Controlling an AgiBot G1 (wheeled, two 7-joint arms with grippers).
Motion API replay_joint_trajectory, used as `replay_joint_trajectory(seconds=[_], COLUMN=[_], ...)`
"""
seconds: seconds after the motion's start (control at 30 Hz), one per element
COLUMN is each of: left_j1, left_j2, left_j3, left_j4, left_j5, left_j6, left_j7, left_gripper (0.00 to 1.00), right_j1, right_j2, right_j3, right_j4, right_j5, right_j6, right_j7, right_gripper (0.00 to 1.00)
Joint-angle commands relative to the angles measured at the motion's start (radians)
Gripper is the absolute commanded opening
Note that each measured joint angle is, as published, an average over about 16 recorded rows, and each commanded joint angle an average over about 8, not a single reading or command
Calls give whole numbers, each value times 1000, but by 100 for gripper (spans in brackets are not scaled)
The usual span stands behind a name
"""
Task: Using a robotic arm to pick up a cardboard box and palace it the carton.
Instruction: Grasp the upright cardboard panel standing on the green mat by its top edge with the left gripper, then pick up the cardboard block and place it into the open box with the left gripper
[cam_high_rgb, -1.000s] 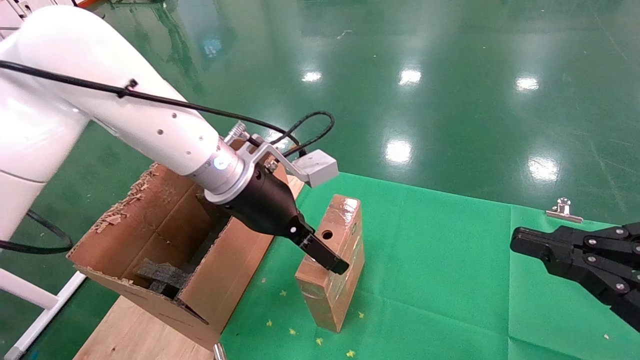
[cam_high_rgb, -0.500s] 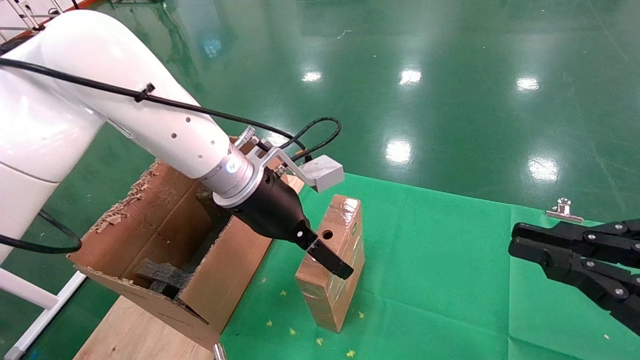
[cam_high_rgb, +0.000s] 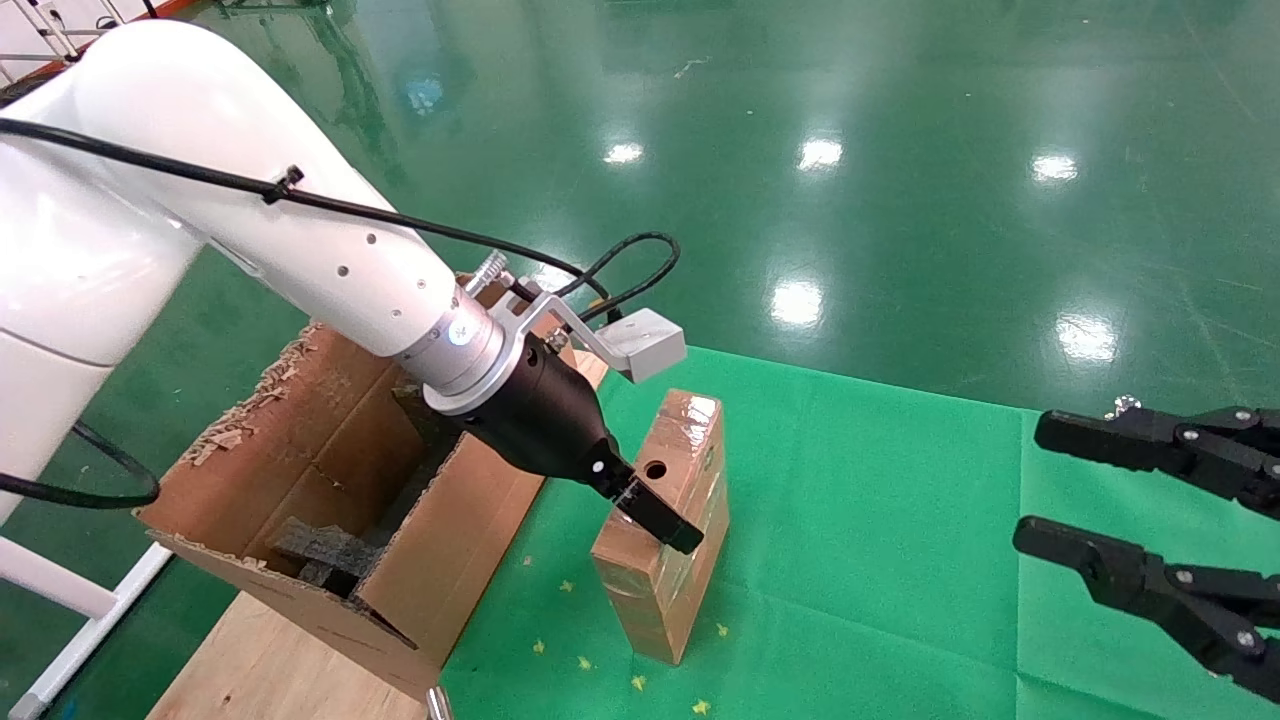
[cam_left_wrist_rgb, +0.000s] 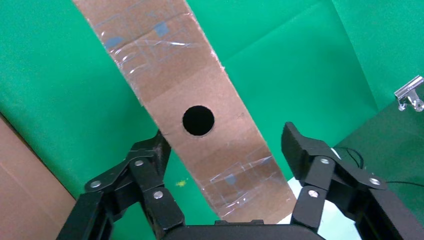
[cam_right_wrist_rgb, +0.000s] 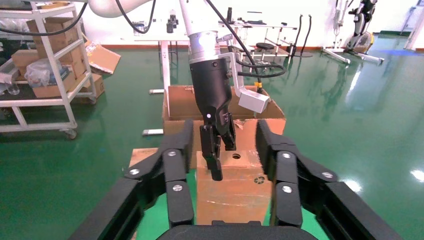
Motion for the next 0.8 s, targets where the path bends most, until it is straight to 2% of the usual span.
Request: replay_joint_trajectory(seconds=[0.03,0.57,0.8], left_j1=[0,-4,-50], left_j2=[-1,-5,-45], left_j3=[-1,-4,-32], left_j4=[0,-4,-17], left_j5=[0,-6,-41], left_j6=[0,-2,-13], left_j7=[0,3,17], left_gripper=[0,0,0], right_j1=[0,0,0], right_j2=[0,0,0], right_j3=[0,0,0], right_j4=[0,0,0], right_j5=[0,0,0], right_j6=[0,0,0], right_j7=[0,0,0], right_gripper=[100,100,100])
